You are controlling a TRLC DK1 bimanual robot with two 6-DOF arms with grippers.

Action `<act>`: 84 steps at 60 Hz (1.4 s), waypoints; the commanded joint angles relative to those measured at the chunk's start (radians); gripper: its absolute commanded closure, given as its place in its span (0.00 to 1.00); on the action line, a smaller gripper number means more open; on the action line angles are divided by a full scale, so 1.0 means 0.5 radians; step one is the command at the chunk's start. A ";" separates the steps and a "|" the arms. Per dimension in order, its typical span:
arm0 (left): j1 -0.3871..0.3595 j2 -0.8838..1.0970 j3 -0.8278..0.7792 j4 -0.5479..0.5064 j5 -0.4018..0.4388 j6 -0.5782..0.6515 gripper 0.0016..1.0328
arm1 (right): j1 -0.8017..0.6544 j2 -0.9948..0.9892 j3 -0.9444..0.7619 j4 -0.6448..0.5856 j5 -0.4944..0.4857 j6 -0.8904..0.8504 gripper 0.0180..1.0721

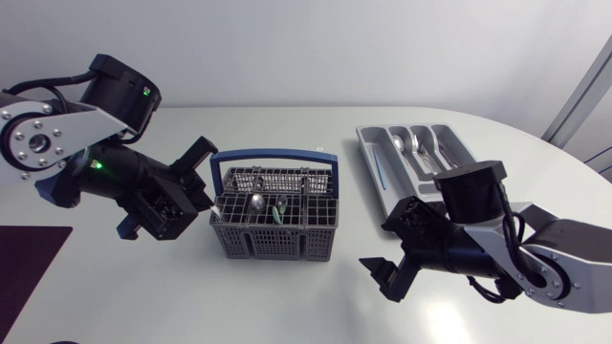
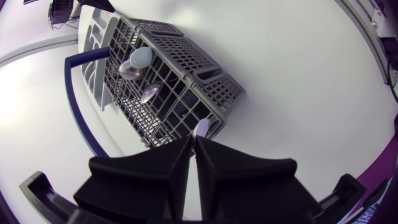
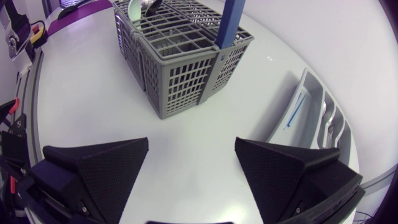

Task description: Unload the cutlery basket into the drawer organizer.

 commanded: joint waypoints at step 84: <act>0.009 0.033 -0.115 0.096 0.020 0.090 0.76 | -0.023 0.049 -0.013 0.022 -0.005 -0.030 0.05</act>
